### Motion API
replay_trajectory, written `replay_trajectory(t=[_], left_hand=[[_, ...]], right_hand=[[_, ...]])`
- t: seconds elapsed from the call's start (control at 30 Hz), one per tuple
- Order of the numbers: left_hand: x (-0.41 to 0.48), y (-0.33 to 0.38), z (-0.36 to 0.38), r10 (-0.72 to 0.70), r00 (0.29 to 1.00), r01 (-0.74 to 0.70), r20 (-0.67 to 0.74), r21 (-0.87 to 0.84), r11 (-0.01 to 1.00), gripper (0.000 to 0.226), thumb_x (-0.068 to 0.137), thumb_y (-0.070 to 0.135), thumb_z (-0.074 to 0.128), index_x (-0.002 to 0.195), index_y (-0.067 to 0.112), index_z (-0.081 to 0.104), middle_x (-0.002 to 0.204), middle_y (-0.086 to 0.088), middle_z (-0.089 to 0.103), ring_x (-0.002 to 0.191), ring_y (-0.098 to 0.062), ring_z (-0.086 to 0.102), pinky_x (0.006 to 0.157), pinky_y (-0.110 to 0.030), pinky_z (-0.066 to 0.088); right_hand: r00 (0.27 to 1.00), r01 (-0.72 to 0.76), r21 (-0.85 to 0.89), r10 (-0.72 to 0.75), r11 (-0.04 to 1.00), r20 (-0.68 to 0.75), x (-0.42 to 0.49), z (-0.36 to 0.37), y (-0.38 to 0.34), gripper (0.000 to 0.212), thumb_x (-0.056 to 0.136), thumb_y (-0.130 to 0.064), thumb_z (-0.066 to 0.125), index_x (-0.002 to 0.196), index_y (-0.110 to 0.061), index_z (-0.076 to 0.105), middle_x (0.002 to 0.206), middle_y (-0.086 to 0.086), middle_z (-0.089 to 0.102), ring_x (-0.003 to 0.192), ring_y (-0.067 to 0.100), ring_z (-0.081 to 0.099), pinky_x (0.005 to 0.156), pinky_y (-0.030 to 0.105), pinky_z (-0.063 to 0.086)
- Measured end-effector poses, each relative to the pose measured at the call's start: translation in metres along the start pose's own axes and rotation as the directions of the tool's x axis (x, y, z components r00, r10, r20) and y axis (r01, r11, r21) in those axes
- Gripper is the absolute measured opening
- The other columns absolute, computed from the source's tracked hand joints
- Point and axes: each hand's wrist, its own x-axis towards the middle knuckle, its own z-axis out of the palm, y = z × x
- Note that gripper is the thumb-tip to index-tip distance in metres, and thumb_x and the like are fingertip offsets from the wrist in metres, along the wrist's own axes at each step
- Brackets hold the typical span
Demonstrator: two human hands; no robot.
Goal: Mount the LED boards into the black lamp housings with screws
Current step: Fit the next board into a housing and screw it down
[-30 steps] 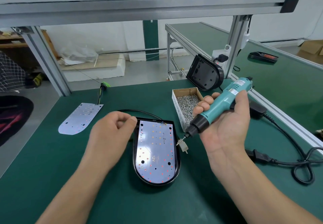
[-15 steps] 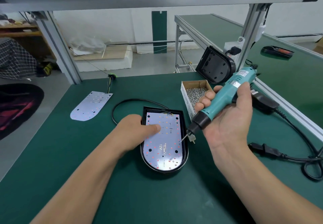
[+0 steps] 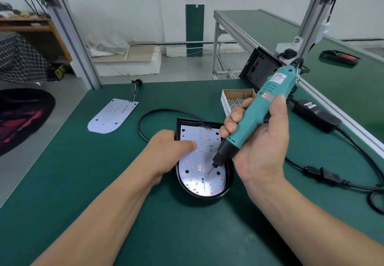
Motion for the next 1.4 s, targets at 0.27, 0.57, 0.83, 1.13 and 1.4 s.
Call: replay_trajectory(t=[0.27, 0.57, 0.83, 1.13, 1.4], left_hand=[[-0.001, 0.003, 0.001, -0.024, 1.0, 0.025, 0.019, -0.015, 1.0, 0.047, 0.07, 0.034, 0.072, 0.106, 0.003, 0.076, 0.108, -0.021, 0.078, 0.104, -0.052, 0.069, 0.1, -0.067, 0.05], [0.003, 0.001, 0.0, -0.025, 0.999, 0.027, 0.041, -0.045, 0.999, 0.052, 0.07, 0.035, 0.072, 0.108, -0.001, 0.072, 0.114, -0.028, 0.071, 0.082, -0.025, 0.064, 0.081, -0.043, 0.047], [0.004, 0.0, 0.002, 0.002, 0.999, -0.001, 0.04, -0.047, 0.999, 0.055, 0.071, 0.032, 0.07, 0.109, -0.008, 0.068, 0.087, -0.02, 0.067, 0.079, -0.024, 0.056, 0.077, -0.041, 0.041], [0.005, 0.0, 0.0, 0.027, 0.999, -0.028, 0.041, 0.011, 1.0, 0.034, 0.084, 0.019, 0.074, 0.086, -0.008, 0.053, 0.079, -0.007, 0.048, 0.075, -0.022, 0.04, 0.071, -0.041, 0.03], [0.0, 0.007, 0.002, 0.055, 0.998, -0.055, 0.014, 0.049, 0.997, 0.042, 0.07, 0.029, 0.076, 0.059, 0.024, 0.035, 0.063, 0.0, 0.029, 0.062, -0.02, 0.024, 0.052, -0.03, 0.018]], right_hand=[[0.999, 0.013, -0.047, -0.01, 0.999, 0.046, -0.003, 0.003, 0.004, 0.049, 0.103, -0.062, 0.045, 0.096, -0.015, 0.058, 0.076, 0.009, 0.051, 0.062, 0.024, 0.045, 0.059, 0.034, 0.046], [0.996, 0.035, -0.083, -0.027, 0.996, 0.085, -0.006, 0.005, 0.007, 0.048, 0.105, -0.059, 0.04, 0.1, -0.013, 0.056, 0.077, 0.009, 0.051, 0.062, 0.024, 0.045, 0.061, 0.035, 0.046], [0.986, 0.05, -0.123, -0.03, 0.991, 0.163, -0.011, 0.008, 0.008, 0.047, 0.105, -0.057, 0.04, 0.105, -0.012, 0.054, 0.078, 0.01, 0.05, 0.063, 0.025, 0.045, 0.062, 0.036, 0.045], [0.882, 0.163, -0.216, -0.044, 0.963, 0.469, -0.022, 0.019, 0.009, 0.069, 0.091, -0.063, 0.069, 0.116, -0.003, 0.047, 0.084, 0.013, 0.053, 0.066, 0.027, 0.049, 0.065, 0.042, 0.047], [0.866, 0.071, -0.234, 0.057, 0.97, 0.497, -0.017, 0.016, 0.007, 0.058, 0.09, -0.058, 0.074, 0.112, -0.009, 0.053, 0.081, 0.012, 0.051, 0.067, 0.025, 0.048, 0.068, 0.04, 0.046]])
